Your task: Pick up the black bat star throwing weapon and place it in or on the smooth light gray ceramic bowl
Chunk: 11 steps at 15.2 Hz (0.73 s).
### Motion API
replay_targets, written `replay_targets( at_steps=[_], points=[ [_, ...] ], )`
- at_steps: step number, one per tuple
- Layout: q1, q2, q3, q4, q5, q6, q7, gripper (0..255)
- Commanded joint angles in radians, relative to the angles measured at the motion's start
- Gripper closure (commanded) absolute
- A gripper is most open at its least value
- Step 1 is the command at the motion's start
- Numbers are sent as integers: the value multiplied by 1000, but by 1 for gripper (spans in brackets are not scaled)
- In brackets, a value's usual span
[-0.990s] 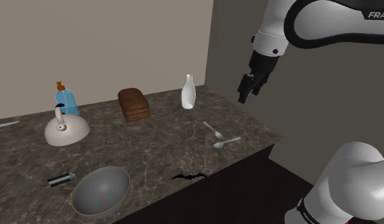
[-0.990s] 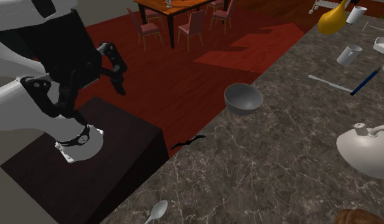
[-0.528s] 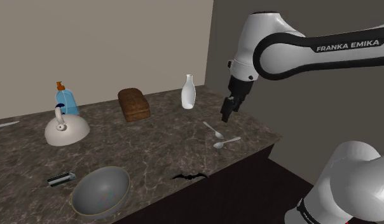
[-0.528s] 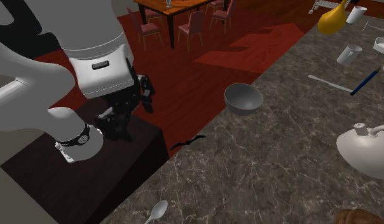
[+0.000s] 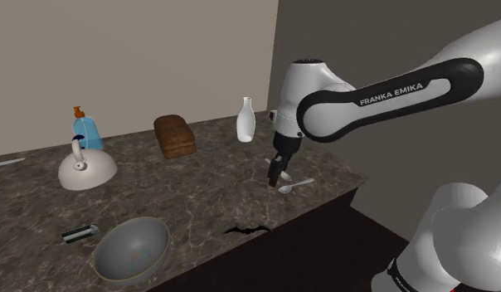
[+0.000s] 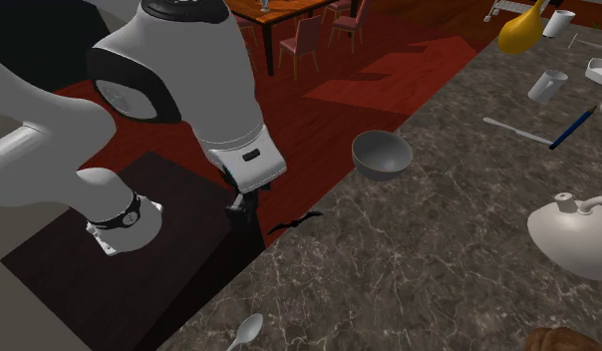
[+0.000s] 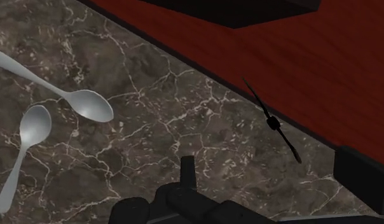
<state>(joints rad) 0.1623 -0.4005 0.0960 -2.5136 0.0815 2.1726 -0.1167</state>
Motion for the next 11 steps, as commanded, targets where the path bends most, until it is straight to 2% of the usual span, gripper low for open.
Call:
replay_targets(
  at_steps=[1,11],
  points=[
    [15,61,-1,-3,11,56,-40,0],
    [96,394,45,38,73,304,-199,0]
  ],
)
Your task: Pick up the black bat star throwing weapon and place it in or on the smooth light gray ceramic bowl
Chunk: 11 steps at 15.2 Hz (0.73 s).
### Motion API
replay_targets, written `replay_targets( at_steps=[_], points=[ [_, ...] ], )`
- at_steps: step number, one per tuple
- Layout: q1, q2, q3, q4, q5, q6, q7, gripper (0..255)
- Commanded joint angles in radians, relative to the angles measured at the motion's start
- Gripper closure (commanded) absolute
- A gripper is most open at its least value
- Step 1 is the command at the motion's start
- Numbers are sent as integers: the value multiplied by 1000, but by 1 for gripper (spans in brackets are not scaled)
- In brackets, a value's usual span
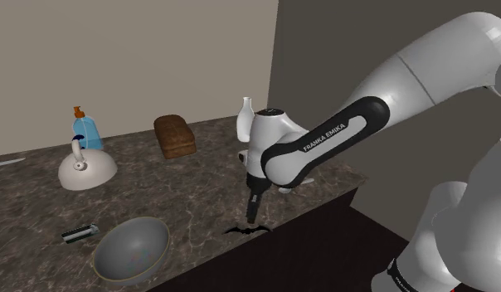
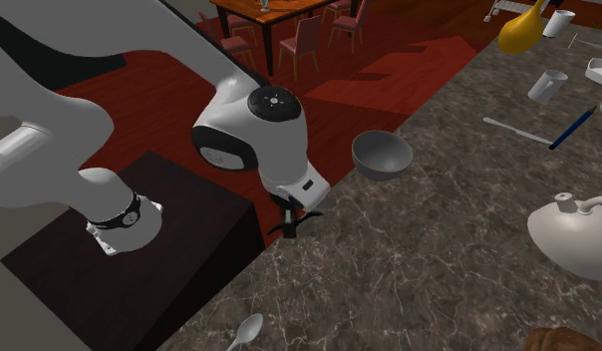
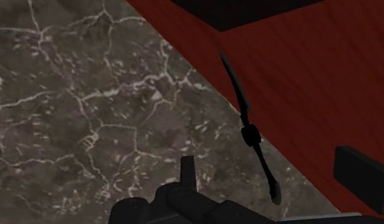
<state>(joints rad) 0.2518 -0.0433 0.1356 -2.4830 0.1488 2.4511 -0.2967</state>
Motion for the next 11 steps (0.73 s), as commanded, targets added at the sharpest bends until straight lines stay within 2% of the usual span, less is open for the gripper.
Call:
replay_targets(
  at_steps=[1,11],
  points=[
    [13,72,12,16,11,47,-35,0],
    [25,192,21,14,13,167,-44,0]
  ],
)
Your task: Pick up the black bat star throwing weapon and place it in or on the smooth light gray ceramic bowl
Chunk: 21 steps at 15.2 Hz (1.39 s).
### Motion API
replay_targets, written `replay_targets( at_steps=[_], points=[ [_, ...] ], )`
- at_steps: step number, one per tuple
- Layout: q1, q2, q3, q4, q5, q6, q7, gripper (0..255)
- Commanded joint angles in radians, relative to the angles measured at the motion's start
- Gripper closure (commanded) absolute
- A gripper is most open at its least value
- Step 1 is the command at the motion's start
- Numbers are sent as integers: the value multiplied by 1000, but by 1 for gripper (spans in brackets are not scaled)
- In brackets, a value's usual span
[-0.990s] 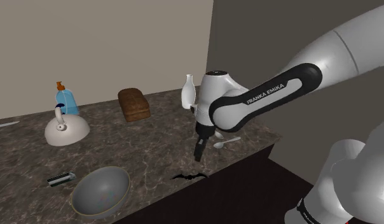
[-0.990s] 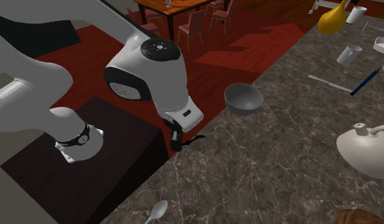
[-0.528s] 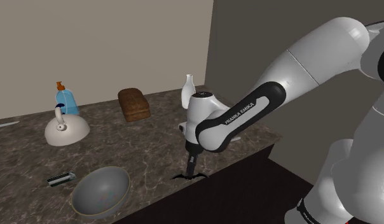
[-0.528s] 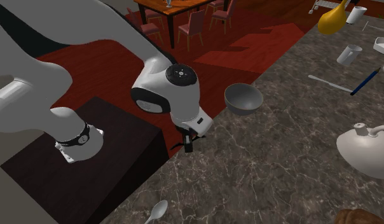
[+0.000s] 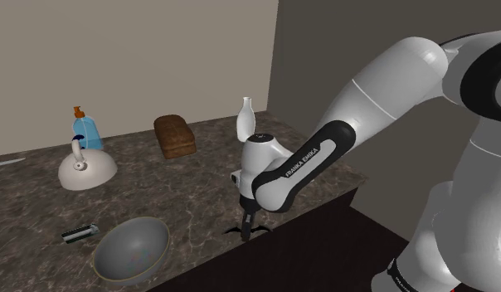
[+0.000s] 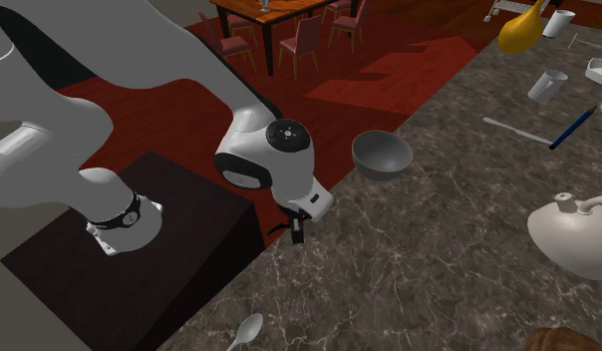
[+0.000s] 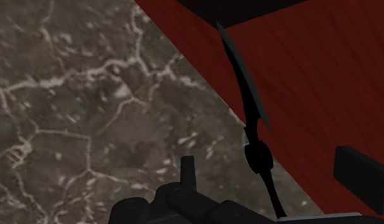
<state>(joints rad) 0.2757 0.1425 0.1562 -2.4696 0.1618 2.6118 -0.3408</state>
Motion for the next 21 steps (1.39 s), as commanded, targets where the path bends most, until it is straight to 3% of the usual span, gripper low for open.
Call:
replay_targets(
  at_steps=[1,6,7,16,21],
  points=[
    [1,6,0,0,0,7,0,0],
    [1,6,0,0,0,6,0,0],
    [1,6,0,0,0,6,0,255],
    [1,6,0,0,0,7,0,255],
    [-1,-58,0,5,1,-63,5,255]
  ],
)
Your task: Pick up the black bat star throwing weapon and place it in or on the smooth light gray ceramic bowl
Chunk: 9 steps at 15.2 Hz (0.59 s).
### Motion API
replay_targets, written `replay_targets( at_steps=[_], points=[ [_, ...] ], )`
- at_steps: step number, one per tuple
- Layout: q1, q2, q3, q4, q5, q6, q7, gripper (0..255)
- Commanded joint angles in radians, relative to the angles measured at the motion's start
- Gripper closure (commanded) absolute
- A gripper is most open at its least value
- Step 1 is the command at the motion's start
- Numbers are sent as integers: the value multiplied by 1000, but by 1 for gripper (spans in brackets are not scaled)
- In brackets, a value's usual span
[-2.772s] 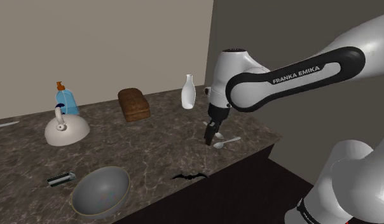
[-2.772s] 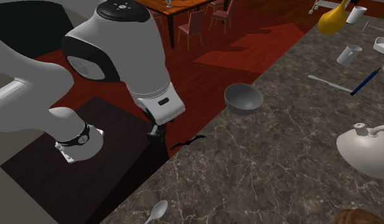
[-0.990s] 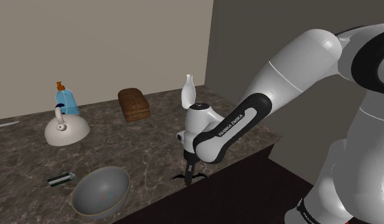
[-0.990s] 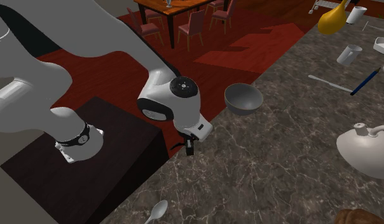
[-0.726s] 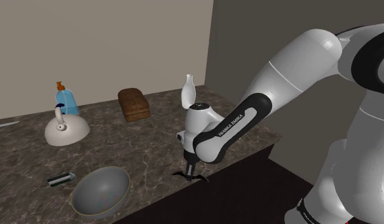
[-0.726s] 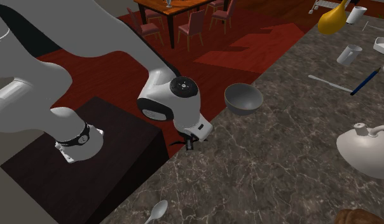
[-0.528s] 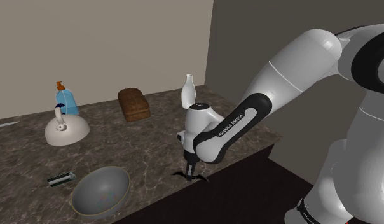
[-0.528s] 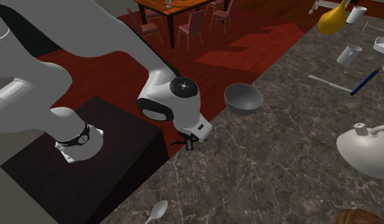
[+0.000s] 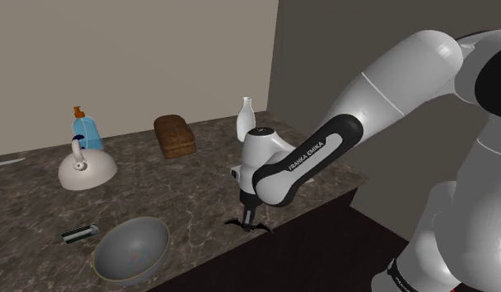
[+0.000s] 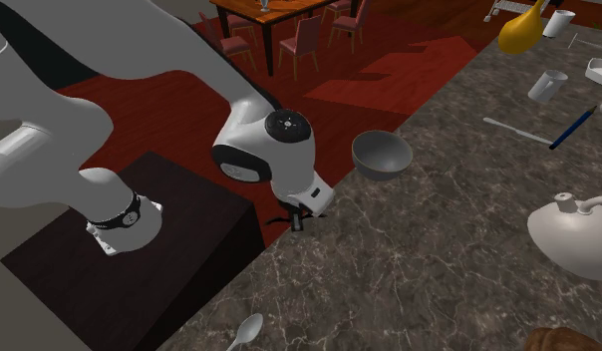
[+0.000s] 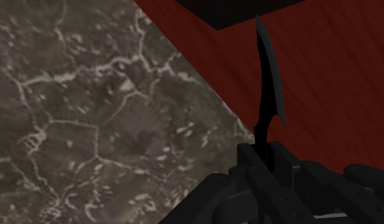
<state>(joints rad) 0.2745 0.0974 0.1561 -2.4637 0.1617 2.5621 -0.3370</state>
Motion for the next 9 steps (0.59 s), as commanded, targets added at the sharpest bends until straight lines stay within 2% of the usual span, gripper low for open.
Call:
replay_targets(
  at_steps=[1,9],
  points=[
    [0,-25,0,1,1,-27,2,255],
    [-3,-117,-1,23,0,-140,10,255]
  ],
)
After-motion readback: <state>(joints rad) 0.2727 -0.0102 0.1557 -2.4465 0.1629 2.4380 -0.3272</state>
